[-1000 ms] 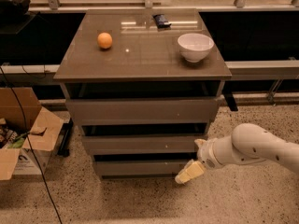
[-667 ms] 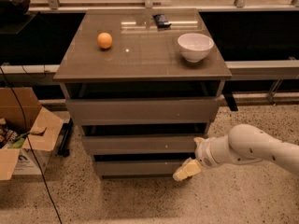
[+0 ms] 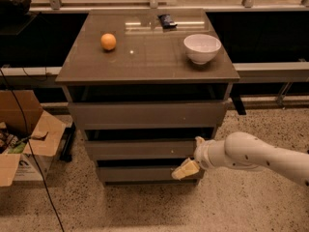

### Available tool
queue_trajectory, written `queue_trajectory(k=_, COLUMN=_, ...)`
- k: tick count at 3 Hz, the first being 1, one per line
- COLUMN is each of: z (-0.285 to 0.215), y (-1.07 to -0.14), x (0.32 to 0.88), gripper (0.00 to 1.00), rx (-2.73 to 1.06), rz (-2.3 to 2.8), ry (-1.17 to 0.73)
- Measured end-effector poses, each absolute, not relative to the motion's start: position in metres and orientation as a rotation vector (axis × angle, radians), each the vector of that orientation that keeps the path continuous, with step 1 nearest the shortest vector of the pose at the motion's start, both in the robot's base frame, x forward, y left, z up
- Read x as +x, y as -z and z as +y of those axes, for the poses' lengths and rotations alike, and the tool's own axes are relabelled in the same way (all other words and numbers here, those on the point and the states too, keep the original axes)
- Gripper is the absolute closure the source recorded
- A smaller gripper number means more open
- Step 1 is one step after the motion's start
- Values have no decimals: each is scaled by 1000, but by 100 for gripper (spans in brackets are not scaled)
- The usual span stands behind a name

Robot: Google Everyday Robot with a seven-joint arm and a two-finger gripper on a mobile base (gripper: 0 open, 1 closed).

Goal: Open middle drawer

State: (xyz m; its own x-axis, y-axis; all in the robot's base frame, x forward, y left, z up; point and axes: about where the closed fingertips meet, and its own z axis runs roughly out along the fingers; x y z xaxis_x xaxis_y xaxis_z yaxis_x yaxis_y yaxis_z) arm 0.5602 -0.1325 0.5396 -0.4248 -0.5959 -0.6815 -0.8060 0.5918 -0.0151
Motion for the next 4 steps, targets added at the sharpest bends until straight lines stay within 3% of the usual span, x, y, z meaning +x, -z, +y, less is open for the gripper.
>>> queue_trajectory(k=4, z=-109, y=-474, x=647, gripper=0, rx=-1086, rz=2185, ry=-536)
